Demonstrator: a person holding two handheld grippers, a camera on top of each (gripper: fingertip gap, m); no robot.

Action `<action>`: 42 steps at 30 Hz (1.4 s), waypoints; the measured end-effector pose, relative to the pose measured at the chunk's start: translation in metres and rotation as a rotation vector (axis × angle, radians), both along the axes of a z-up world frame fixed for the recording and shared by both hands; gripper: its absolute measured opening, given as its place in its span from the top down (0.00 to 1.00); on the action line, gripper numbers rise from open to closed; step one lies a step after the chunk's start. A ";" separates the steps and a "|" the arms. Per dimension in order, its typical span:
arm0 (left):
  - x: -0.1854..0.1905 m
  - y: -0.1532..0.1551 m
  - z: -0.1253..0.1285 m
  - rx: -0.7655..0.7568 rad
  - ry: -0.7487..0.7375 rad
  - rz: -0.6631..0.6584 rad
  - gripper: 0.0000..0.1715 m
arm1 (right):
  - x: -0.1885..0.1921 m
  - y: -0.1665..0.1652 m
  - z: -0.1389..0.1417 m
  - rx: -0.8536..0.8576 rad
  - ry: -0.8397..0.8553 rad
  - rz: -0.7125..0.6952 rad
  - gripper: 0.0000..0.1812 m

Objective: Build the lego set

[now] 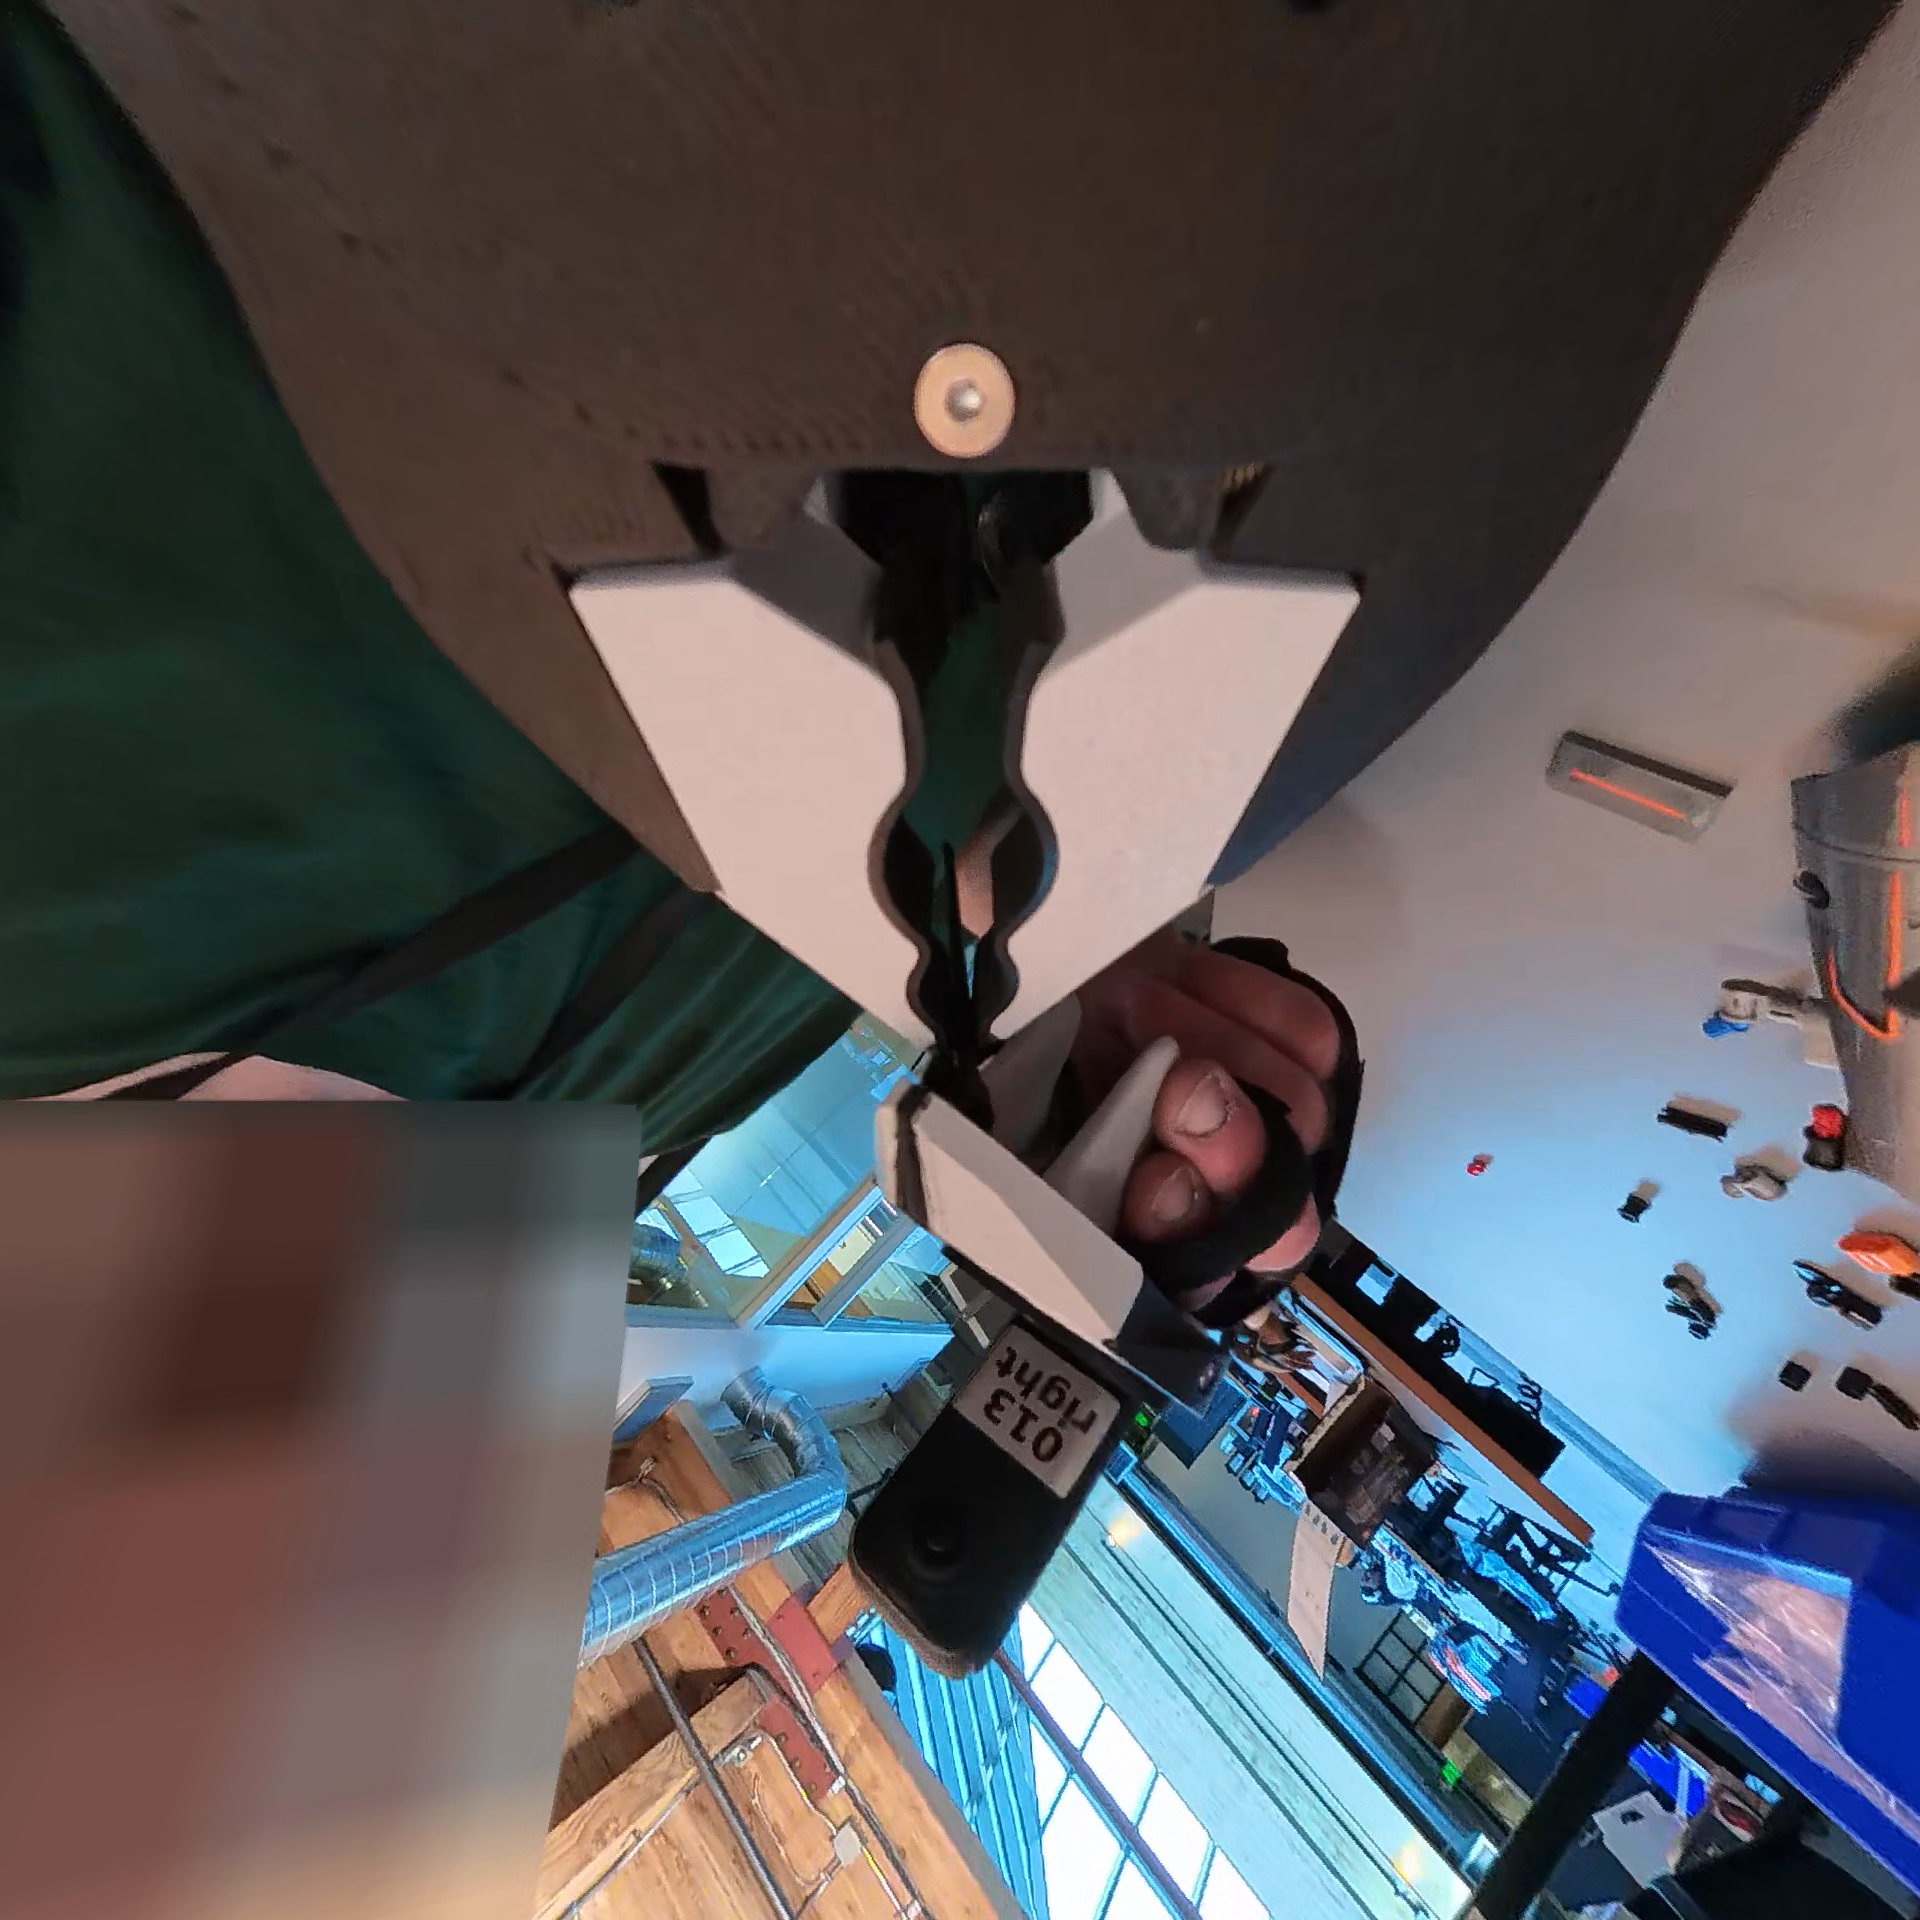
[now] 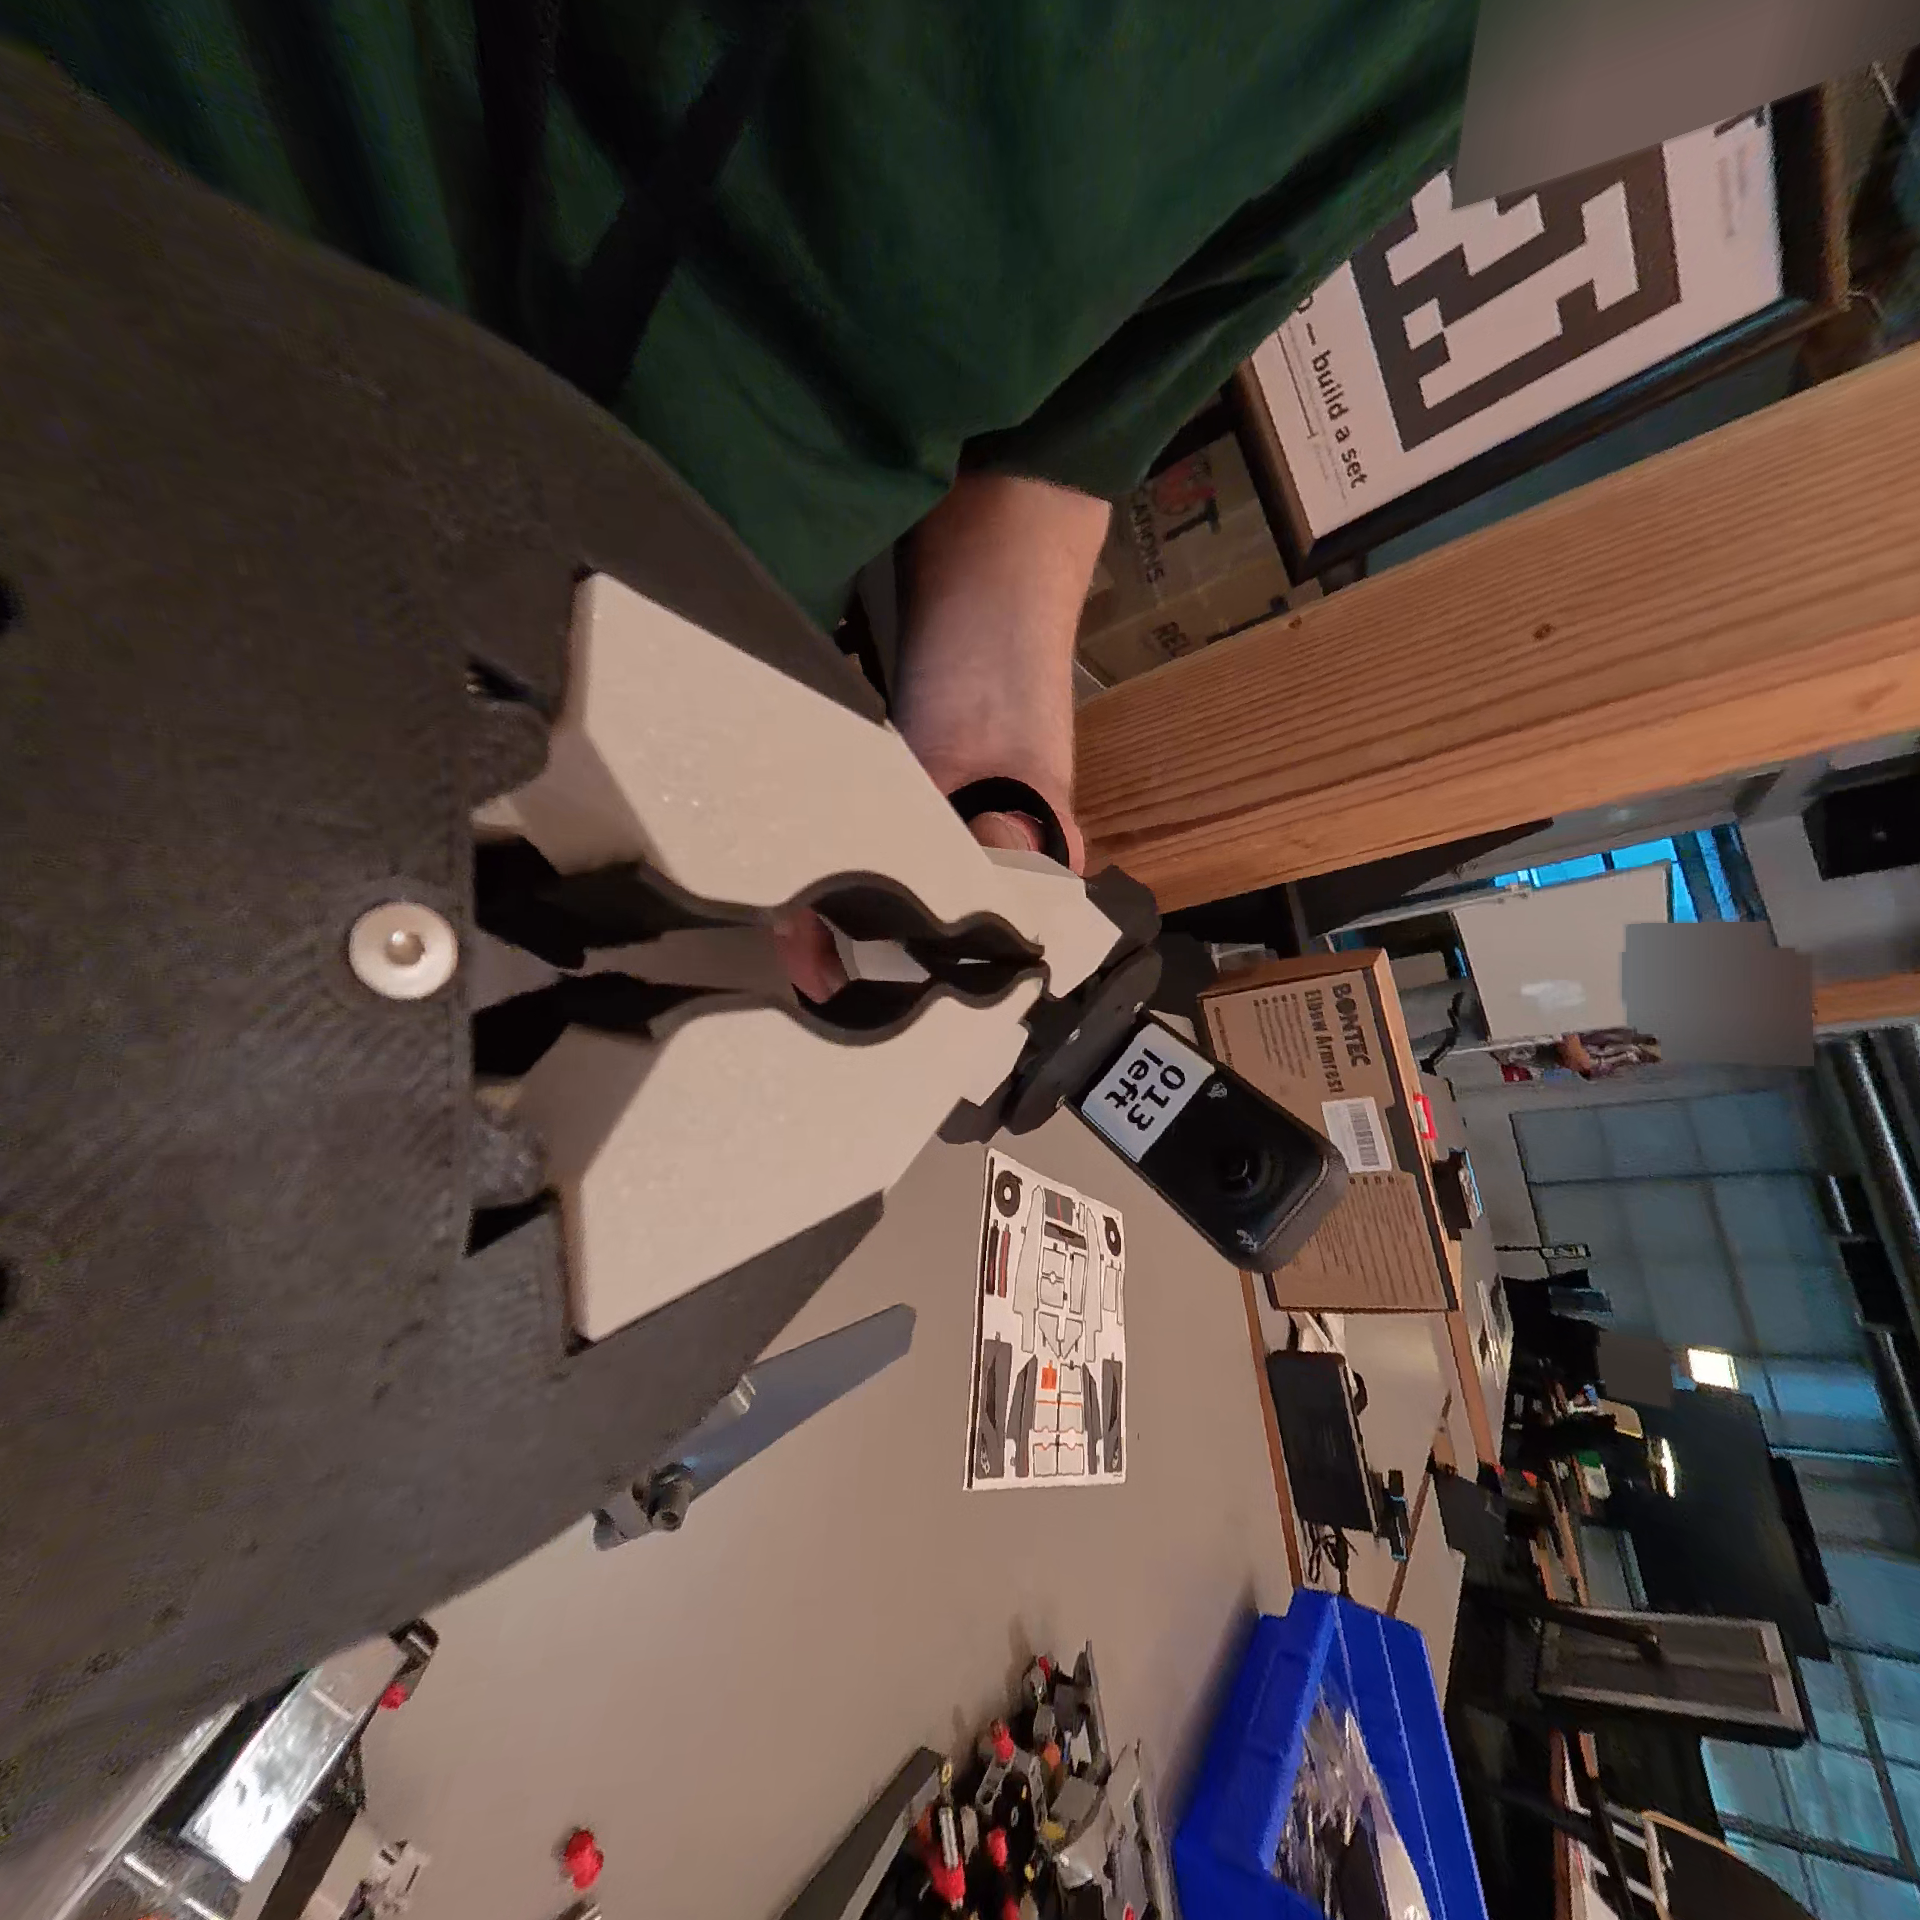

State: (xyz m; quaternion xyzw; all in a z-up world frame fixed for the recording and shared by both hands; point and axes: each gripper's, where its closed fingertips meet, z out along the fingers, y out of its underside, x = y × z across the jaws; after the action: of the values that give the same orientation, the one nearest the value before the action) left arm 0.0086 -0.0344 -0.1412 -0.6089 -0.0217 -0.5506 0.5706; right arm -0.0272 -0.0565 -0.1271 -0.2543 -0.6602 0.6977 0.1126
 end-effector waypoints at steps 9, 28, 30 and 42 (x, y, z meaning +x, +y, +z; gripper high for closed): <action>0.013 0.009 -0.008 -0.017 -0.022 -0.068 1.00 | 0.015 0.012 -0.008 0.005 -0.012 -0.033 1.00; 0.017 0.015 -0.016 -0.003 -0.129 -0.087 1.00 | 0.028 0.039 -0.015 -0.006 0.048 0.021 0.95; 0.018 0.014 -0.015 0.009 -0.146 -0.101 1.00 | 0.031 0.041 -0.014 -0.010 0.073 0.056 0.93; 0.011 0.016 -0.013 0.025 -0.214 -0.107 1.00 | 0.029 0.034 -0.021 0.065 0.119 0.066 0.96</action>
State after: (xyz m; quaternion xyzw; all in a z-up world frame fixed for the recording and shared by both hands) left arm 0.0199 -0.0183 -0.1544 -0.5396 -0.0432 -0.6425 0.5424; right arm 0.0022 -0.0224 -0.1486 -0.1866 -0.6827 0.6931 0.1366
